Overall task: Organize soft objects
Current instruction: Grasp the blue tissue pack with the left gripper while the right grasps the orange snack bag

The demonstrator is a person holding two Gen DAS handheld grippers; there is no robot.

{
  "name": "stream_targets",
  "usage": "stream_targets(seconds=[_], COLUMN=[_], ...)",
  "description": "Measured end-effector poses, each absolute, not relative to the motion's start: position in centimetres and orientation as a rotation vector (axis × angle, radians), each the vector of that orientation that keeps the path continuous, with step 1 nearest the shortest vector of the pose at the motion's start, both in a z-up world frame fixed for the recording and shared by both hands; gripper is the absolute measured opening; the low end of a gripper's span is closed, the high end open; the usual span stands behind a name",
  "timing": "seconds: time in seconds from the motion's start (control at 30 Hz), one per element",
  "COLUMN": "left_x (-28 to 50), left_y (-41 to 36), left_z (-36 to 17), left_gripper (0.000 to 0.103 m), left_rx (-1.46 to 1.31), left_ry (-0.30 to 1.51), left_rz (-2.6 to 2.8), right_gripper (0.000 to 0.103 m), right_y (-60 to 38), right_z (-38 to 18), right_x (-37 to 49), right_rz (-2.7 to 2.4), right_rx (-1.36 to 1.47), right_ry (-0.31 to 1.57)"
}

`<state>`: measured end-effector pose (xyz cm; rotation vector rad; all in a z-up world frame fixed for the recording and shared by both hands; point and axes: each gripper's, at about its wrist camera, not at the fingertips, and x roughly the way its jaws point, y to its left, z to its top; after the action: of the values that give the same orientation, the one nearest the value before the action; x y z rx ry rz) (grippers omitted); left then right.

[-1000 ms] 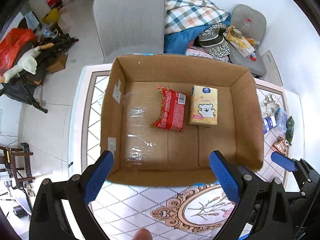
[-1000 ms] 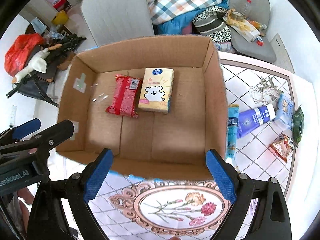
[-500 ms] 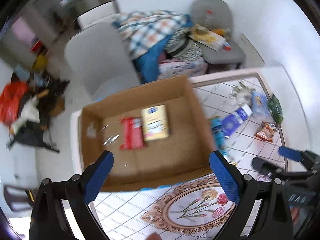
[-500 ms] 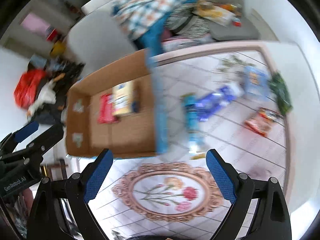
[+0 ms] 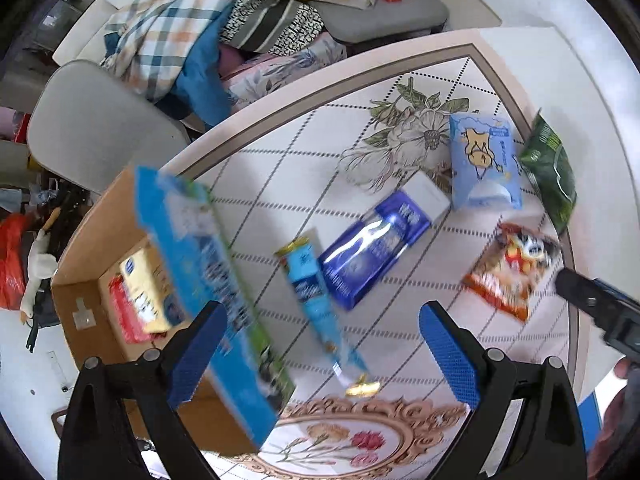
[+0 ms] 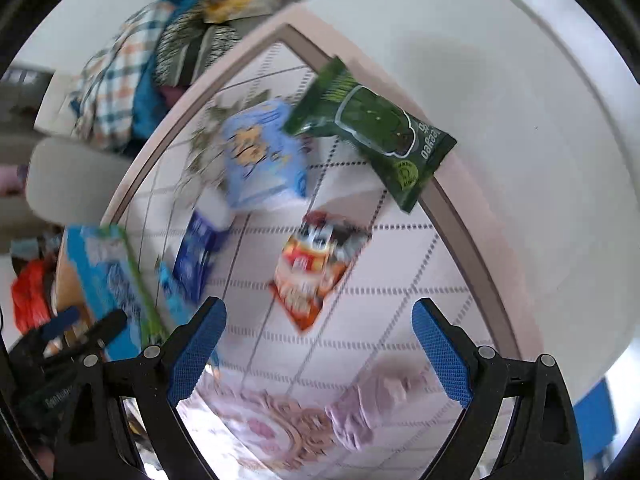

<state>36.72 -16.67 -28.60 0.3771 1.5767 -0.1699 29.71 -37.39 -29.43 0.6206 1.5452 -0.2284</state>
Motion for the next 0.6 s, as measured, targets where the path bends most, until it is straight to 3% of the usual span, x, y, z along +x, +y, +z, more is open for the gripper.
stream_targets(seconds=[0.2,0.27,0.3,0.33,0.53,0.57,0.6], left_x=[39.0,39.6,39.8,40.0,41.3,41.6,41.7], left_y=[-18.8,-19.4,-19.7,-20.0,-24.5,-25.7,-26.6], left_z=[-30.8,-31.3,-31.5,-31.6,-33.3,-33.9,-34.3], left_gripper=[0.098,0.098,0.098,0.098,0.098,0.098,0.098], left_rx=[0.422,0.42,0.417,0.412,0.319,0.304,0.296], left_ry=[1.602,1.611,1.617,1.62,1.673,1.686,1.7], left_rz=[-0.116,-0.113,-0.118,-0.126,-0.242,-0.27,-0.291], right_gripper=[0.092,0.073,0.059,0.055,0.055,0.058,0.071], right_y=[-36.3,-35.5,-35.4,-35.7,-41.2,-42.1,-43.0], right_z=[-35.2,-36.7,-37.2,-37.4,-36.9,-36.7,-36.3], right_x=[32.5,32.9,32.9,32.7,30.4,30.1,29.8], right_rz=[-0.243,-0.232,-0.232,-0.228,-0.256,-0.26,-0.271], right_rx=[0.663,0.619,0.588,0.57,0.546,0.55,0.546], right_ry=[1.618,1.661,1.677,1.68,1.687,1.68,1.664])
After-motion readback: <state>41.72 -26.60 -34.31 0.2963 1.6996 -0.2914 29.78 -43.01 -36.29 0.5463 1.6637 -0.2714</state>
